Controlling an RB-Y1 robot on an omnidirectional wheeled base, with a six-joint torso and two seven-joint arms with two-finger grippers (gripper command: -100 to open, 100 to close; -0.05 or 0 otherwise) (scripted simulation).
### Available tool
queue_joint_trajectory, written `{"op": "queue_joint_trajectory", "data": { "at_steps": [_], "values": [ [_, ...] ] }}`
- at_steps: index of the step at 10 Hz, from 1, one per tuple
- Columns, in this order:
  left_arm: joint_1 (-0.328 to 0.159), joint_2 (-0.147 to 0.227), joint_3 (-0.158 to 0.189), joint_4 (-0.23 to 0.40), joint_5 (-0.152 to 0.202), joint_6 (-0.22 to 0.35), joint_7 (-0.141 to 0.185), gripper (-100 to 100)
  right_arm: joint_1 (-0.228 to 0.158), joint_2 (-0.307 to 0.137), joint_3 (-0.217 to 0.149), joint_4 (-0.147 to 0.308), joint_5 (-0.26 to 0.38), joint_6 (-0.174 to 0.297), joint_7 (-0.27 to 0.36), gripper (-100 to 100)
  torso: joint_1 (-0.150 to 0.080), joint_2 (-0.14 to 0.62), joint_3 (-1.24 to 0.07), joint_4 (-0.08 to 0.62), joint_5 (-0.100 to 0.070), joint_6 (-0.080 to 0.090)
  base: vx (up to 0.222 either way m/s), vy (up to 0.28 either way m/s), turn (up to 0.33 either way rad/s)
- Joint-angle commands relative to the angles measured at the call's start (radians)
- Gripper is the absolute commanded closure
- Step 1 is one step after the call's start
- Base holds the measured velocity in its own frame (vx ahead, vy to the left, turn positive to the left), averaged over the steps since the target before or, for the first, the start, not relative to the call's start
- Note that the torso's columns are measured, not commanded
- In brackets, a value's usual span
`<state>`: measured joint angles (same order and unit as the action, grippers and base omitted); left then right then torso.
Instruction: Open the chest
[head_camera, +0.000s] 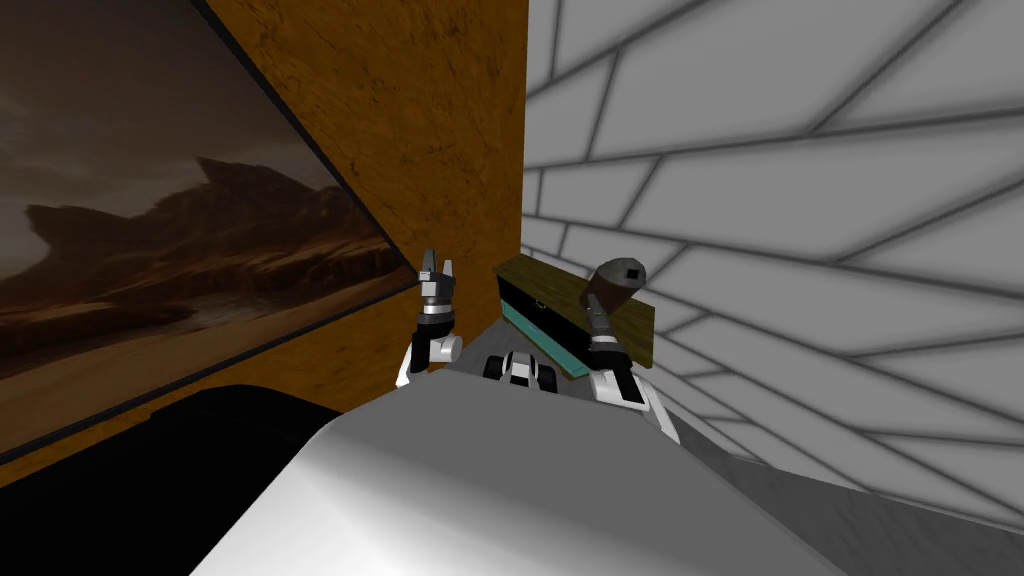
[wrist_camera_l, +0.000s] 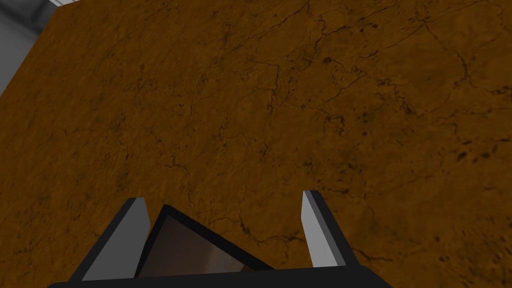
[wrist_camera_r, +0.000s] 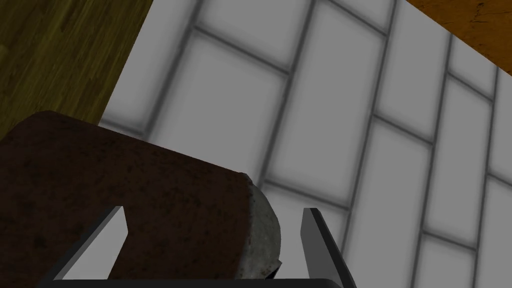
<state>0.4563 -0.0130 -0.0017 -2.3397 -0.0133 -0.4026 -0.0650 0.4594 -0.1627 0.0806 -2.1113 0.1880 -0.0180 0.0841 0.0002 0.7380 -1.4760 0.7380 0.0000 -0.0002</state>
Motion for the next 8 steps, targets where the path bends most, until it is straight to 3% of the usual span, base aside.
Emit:
{"op": "queue_joint_trajectory", "data": {
  "at_steps": [1, 2, 4, 7, 8],
  "values": [
    [0.000, 0.000, 0.000, 0.000, 0.000, 0.000, 0.000, 0, -0.007, -0.001, 0.011, 0.011, 0.019, 0.065, 0.005, -100, 0.000, 0.000, 0.000, 0.000, 0.000, 0.001, 0.000, 0.000, 0.000],
    [0.000, 0.000, 0.000, 0.000, 0.000, 0.000, 0.000, 0, -0.020, -0.006, 0.028, 0.045, 0.056, 0.104, 0.011, -100, -0.001, 0.000, 0.000, 0.000, 0.000, 0.001, -0.007, 0.009, 0.177],
    [0.000, 0.000, 0.000, 0.000, 0.000, 0.000, 0.000, 0, -0.020, -0.006, 0.028, 0.045, 0.056, 0.131, 0.011, -100, 0.000, 0.000, 0.000, 0.000, 0.000, 0.000, -0.003, 0.004, 0.060],
    [0.000, 0.000, 0.000, 0.000, 0.000, 0.000, 0.000, 0, -0.048, -0.014, 0.063, 0.118, 0.133, 0.223, 0.023, -100, 0.000, 0.000, 0.000, 0.000, 0.000, 0.001, -0.006, 0.014, 0.174],
    [0.000, 0.000, 0.000, 0.000, 0.000, 0.000, 0.000, 0, -0.048, -0.014, 0.063, 0.118, 0.133, 0.241, 0.023, -100, 0.000, 0.000, 0.000, 0.000, 0.000, 0.000, -0.003, 0.013, 0.100]
  ]
}}
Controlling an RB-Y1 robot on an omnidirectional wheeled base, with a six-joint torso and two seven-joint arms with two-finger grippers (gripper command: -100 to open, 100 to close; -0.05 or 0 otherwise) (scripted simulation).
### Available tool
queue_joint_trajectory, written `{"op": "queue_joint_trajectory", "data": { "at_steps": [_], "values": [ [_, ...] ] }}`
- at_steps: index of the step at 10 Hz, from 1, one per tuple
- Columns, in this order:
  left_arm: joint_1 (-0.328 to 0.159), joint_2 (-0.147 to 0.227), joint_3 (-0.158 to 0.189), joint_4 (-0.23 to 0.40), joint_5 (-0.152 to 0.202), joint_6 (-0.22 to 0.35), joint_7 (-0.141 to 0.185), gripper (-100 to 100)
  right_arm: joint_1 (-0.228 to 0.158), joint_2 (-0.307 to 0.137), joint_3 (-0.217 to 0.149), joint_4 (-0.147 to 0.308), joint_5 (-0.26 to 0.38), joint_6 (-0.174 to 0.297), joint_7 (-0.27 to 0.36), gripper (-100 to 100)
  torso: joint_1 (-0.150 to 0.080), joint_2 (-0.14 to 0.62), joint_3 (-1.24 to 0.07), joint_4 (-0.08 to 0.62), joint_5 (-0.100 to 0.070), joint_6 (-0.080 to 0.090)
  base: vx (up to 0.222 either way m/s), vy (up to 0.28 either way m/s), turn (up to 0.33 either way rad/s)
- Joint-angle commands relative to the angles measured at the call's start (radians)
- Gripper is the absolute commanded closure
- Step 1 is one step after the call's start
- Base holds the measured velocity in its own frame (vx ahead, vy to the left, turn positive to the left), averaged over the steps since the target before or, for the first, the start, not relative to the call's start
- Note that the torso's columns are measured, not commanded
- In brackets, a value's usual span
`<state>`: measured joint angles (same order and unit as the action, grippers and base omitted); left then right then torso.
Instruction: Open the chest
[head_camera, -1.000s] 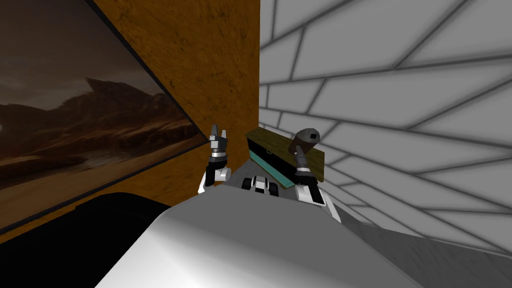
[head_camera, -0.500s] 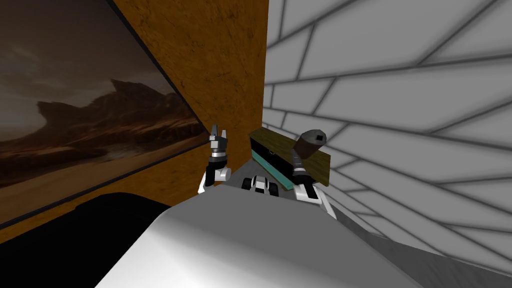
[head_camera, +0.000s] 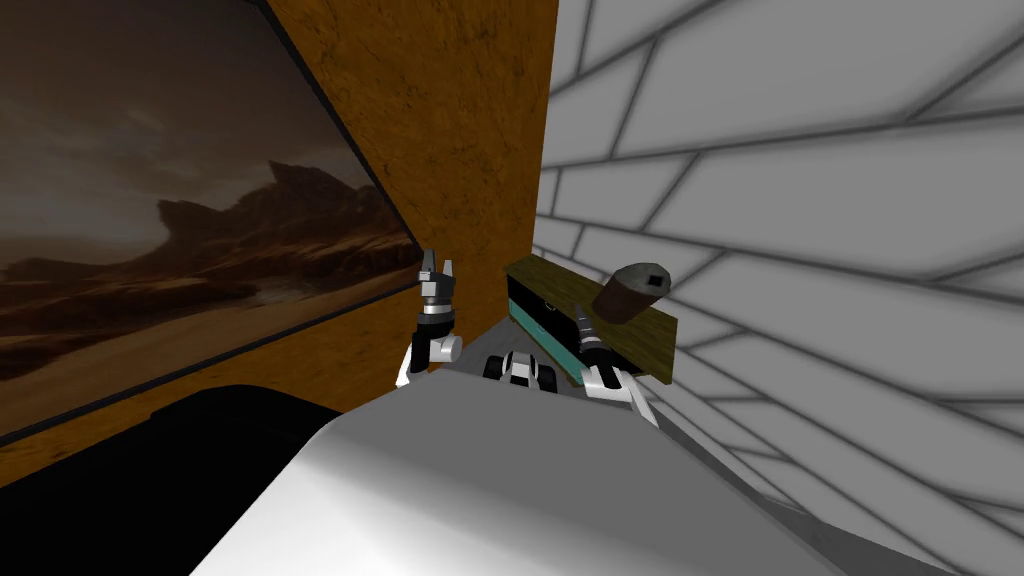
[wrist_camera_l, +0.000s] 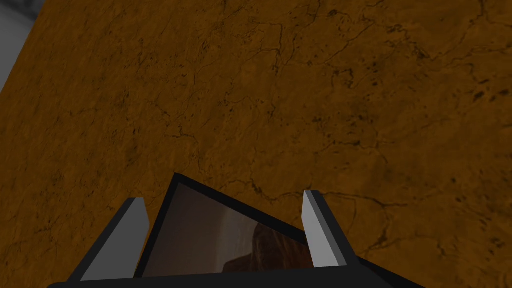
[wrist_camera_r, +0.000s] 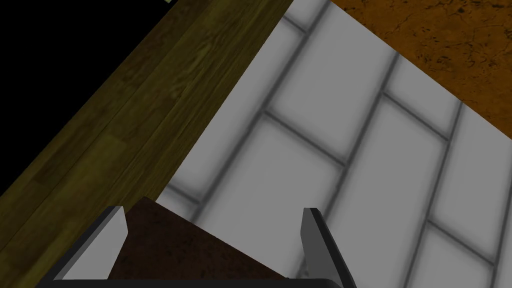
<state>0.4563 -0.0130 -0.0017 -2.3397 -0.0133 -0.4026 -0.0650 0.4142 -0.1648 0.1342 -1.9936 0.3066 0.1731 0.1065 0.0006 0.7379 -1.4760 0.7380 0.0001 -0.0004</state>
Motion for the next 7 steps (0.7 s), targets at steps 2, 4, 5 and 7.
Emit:
{"op": "queue_joint_trajectory", "data": {
  "at_steps": [2, 4, 5, 7],
  "values": [
    [0.000, 0.000, 0.000, 0.000, 0.000, 0.000, 0.000, 0, -0.017, -0.014, 0.029, 0.039, 0.054, 0.101, 0.007, -100, -0.002, -0.002, -0.001, -0.002, -0.001, 0.001, -0.002, 0.005, 0.069],
    [0.000, 0.000, 0.000, 0.000, 0.000, 0.000, 0.000, 0, -0.017, -0.014, 0.029, 0.039, 0.054, 0.147, 0.007, -100, -0.003, -0.009, -0.005, -0.005, -0.004, -0.002, -0.012, 0.013, 0.085],
    [0.000, 0.000, 0.000, 0.000, 0.000, 0.000, 0.000, 0, -0.031, -0.015, 0.048, 0.078, 0.096, 0.176, 0.013, -100, -0.002, -0.006, -0.004, -0.003, -0.001, 0.000, 0.003, 0.017, 0.211],
    [0.000, 0.000, 0.000, 0.000, 0.000, 0.000, 0.000, 0, -0.031, -0.015, 0.048, 0.078, 0.096, 0.219, 0.013, -100, 0.000, 0.000, 0.000, 0.000, 0.000, 0.001, 0.011, 0.010, 0.044]
  ]
}}
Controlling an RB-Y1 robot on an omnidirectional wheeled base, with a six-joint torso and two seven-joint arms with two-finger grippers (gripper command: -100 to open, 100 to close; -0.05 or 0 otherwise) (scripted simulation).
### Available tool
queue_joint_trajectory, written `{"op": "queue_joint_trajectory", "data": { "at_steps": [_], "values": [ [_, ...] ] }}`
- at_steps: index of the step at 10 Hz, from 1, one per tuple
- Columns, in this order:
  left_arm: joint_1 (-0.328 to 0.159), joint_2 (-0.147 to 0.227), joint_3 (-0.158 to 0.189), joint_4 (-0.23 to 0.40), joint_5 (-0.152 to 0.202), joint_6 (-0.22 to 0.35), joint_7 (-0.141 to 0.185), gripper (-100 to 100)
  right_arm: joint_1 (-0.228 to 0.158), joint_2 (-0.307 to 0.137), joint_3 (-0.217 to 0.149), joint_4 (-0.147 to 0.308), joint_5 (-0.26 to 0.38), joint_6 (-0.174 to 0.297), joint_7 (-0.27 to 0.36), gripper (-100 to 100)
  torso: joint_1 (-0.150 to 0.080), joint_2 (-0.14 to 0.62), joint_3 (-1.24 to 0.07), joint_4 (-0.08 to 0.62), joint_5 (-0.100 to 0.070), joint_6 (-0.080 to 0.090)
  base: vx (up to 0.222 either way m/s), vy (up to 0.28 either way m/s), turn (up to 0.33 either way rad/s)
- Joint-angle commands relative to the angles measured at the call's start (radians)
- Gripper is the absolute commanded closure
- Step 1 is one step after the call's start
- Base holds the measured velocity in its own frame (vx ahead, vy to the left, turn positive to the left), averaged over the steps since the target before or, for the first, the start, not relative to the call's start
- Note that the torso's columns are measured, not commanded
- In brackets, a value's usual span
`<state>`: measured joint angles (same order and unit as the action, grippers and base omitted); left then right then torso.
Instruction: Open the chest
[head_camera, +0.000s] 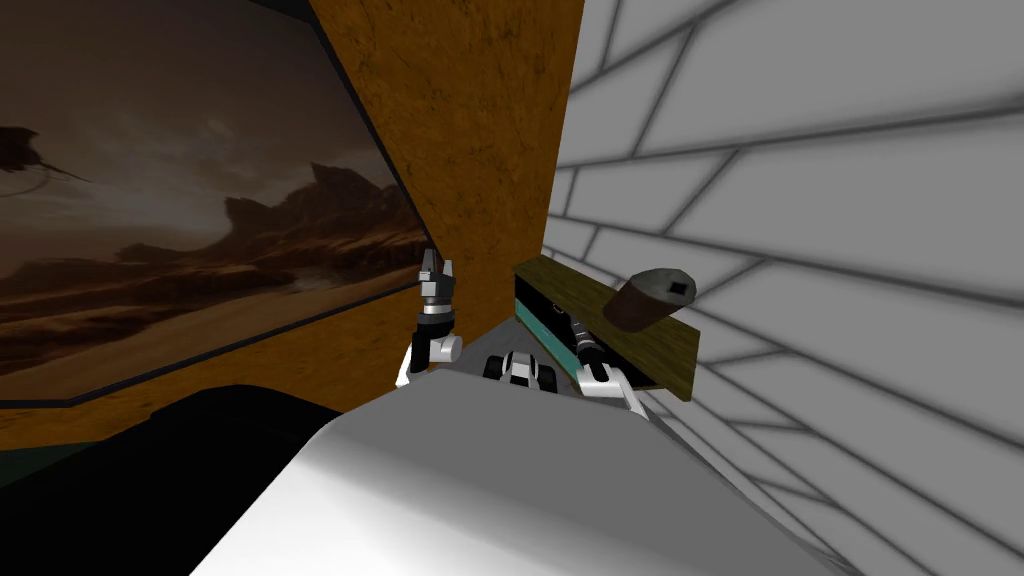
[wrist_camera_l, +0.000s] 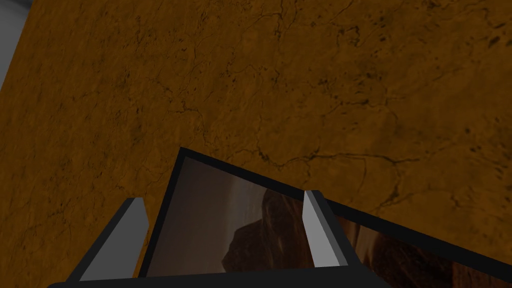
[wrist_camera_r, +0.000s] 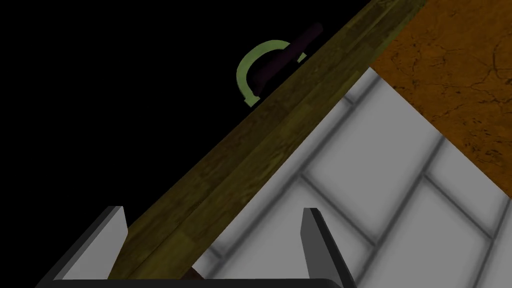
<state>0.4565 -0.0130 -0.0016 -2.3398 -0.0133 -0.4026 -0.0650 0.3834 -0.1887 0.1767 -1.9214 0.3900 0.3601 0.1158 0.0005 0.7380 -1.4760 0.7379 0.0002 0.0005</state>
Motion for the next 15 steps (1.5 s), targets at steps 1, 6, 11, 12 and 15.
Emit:
{"op": "queue_joint_trajectory", "data": {
  "at_steps": [1, 6, 11, 12, 15],
  "values": [
    [0.000, 0.000, 0.000, 0.000, 0.000, 0.000, 0.000, 0, -0.015, 0.008, 0.025, 0.048, 0.055, 0.070, 0.010, -100, 0.000, 0.001, 0.001, 0.001, 0.000, 0.000, 0.006, 0.021, 0.193],
    [0.000, 0.000, 0.000, 0.000, 0.000, 0.000, 0.000, 0, -0.045, 0.007, 0.066, 0.137, 0.143, 0.214, 0.021, -100, -0.002, 0.000, 0.000, 0.000, 0.000, 0.000, 0.002, 0.018, 0.121],
    [0.000, 0.000, 0.000, 0.000, 0.000, 0.000, 0.000, 0, -0.074, 0.005, 0.108, 0.229, 0.233, 0.347, 0.032, -100, 0.000, 0.000, 0.000, 0.000, 0.000, 0.000, 0.012, 0.021, 0.108],
    [0.000, 0.000, 0.000, 0.000, 0.000, 0.000, 0.000, 0, -0.074, 0.005, 0.108, 0.233, 0.233, 0.376, 0.032, -100, 0.000, 0.000, 0.000, 0.000, 0.000, -0.001, 0.018, 0.028, 0.084],
    [0.000, 0.000, 0.000, 0.000, 0.000, 0.000, 0.000, 0, -0.088, 0.005, 0.129, 0.284, 0.279, 0.452, 0.036, -100, 0.000, 0.000, 0.000, 0.000, 0.000, -0.001, 0.018, 0.022, 0.083]
  ]
}}
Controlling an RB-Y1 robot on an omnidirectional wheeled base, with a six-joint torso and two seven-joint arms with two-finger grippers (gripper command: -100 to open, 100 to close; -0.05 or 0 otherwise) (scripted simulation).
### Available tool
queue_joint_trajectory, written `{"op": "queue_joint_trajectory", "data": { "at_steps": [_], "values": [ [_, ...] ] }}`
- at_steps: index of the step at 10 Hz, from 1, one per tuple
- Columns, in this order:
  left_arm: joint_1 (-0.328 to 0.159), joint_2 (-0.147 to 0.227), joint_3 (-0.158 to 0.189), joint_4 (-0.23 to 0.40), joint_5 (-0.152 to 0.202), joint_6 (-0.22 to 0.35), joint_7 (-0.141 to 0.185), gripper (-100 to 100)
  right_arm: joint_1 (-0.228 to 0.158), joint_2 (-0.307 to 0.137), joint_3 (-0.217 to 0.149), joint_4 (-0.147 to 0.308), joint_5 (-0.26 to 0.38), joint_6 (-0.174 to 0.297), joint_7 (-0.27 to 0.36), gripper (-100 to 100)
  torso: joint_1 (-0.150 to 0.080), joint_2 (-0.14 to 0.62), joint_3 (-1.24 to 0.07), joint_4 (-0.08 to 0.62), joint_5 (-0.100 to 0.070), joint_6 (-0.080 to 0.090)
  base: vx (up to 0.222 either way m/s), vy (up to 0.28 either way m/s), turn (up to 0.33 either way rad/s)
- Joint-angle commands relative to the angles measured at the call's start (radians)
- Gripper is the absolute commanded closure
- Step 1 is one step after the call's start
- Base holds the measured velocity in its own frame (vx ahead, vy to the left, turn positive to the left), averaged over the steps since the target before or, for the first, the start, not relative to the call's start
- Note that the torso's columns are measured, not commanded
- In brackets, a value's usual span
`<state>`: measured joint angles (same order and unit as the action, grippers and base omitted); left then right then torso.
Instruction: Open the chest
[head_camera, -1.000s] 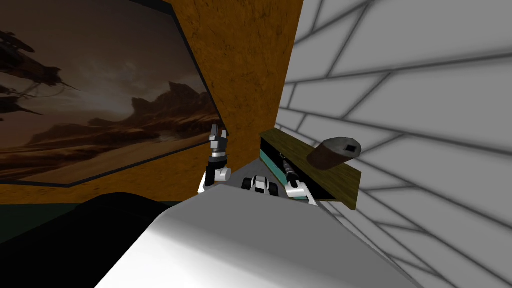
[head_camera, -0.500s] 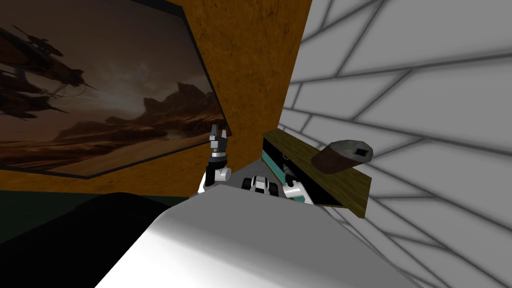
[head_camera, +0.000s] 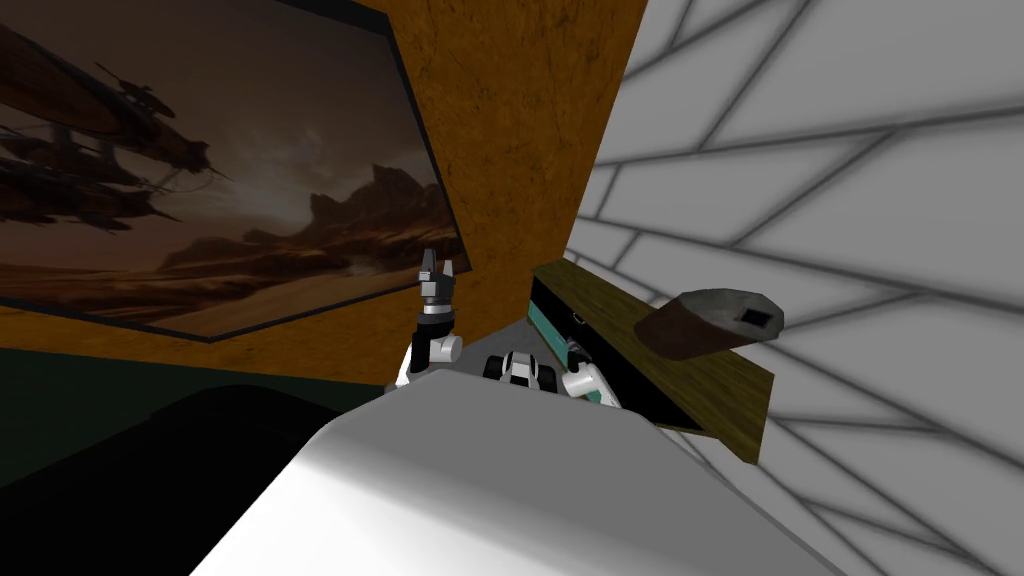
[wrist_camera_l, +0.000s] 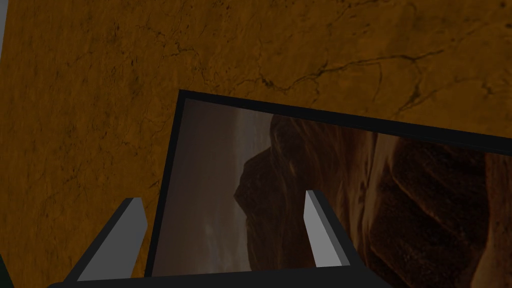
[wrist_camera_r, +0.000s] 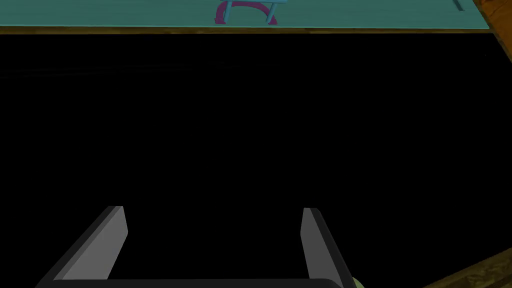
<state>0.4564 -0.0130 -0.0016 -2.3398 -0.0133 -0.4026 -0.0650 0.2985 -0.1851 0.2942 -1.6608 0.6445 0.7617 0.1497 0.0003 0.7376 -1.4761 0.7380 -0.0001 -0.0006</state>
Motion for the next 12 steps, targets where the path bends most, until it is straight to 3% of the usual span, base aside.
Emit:
{"op": "queue_joint_trajectory", "data": {
  "at_steps": [1, 3, 4, 5, 6, 7, 8, 10, 11, 12],
  "values": [
    [0.000, 0.000, 0.000, 0.000, 0.000, 0.000, 0.000, 0, -0.017, 0.000, 0.033, 0.067, 0.062, 0.082, 0.006, -100, 0.000, 0.000, 0.000, 0.000, 0.000, 0.001, 0.029, 0.035, 0.127],
    [0.000, 0.000, 0.000, 0.000, 0.000, 0.000, 0.000, 0, -0.017, 0.000, 0.033, 0.077, 0.070, 0.122, 0.006, -100, 0.000, 0.000, 0.000, 0.000, 0.000, 0.001, 0.020, 0.021, 0.034],
    [0.000, 0.000, 0.000, 0.000, 0.000, 0.000, 0.000, 0, -0.031, -0.001, 0.054, 0.126, 0.117, 0.159, 0.010, -100, -0.001, 0.001, 0.001, 0.000, 0.000, 0.001, 0.022, 0.027, 0.139],
    [0.000, 0.000, 0.000, 0.000, 0.000, 0.000, 0.000, 0, -0.031, -0.001, 0.054, 0.131, 0.117, 0.186, 0.010, -100, 0.000, 0.001, 0.000, 0.000, 0.000, 0.000, 0.031, 0.029, 0.087],
    [0.000, 0.000, 0.000, 0.000, 0.000, 0.000, 0.000, 0, -0.045, -0.002, 0.076, 0.174, 0.163, 0.213, 0.013, -100, 0.000, 0.000, 0.000, 0.000, 0.000, 0.001, 0.041, 0.039, 0.122],
    [0.000, 0.000, 0.000, 0.000, 0.000, 0.000, 0.000, 0, -0.045, -0.002, 0.076, 0.187, 0.163, 0.245, 0.013, -100, 0.001, -0.001, -0.001, 0.000, 0.000, 0.000, 0.035, 0.029, 0.057],
    [0.000, 0.000, 0.000, 0.000, 0.000, 0.000, 0.000, 0, -0.058, -0.003, 0.097, 0.217, 0.209, 0.277, 0.015, -100, -0.001, 0.000, 0.000, 0.000, 0.000, 0.001, 0.044, 0.034, 0.098],
    [0.000, 0.000, 0.000, 0.000, 0.000, 0.000, 0.000, 0, -0.058, -0.003, 0.097, 0.244, 0.209, 0.311, 0.015, -100, -0.001, 0.001, 0.000, 0.000, 0.000, 0.001, 0.030, 0.024, 0.025],
    [0.000, 0.000, 0.000, 0.000, 0.000, 0.000, 0.000, 0, -0.071, -0.003, 0.119, 0.282, 0.255, 0.353, 0.018, -100, -0.001, 0.002, 0.001, 0.000, 0.000, 0.001, 0.037, 0.027, 0.113],
    [0.000, 0.000, 0.000, 0.000, 0.000, 0.000, 0.000, 0, -0.071, -0.003, 0.119, 0.302, 0.255, 0.370, 0.018, -100, 0.000, 0.000, 0.000, 0.000, 0.000, 0.000, 0.041, 0.028, 0.061]
  ]
}}
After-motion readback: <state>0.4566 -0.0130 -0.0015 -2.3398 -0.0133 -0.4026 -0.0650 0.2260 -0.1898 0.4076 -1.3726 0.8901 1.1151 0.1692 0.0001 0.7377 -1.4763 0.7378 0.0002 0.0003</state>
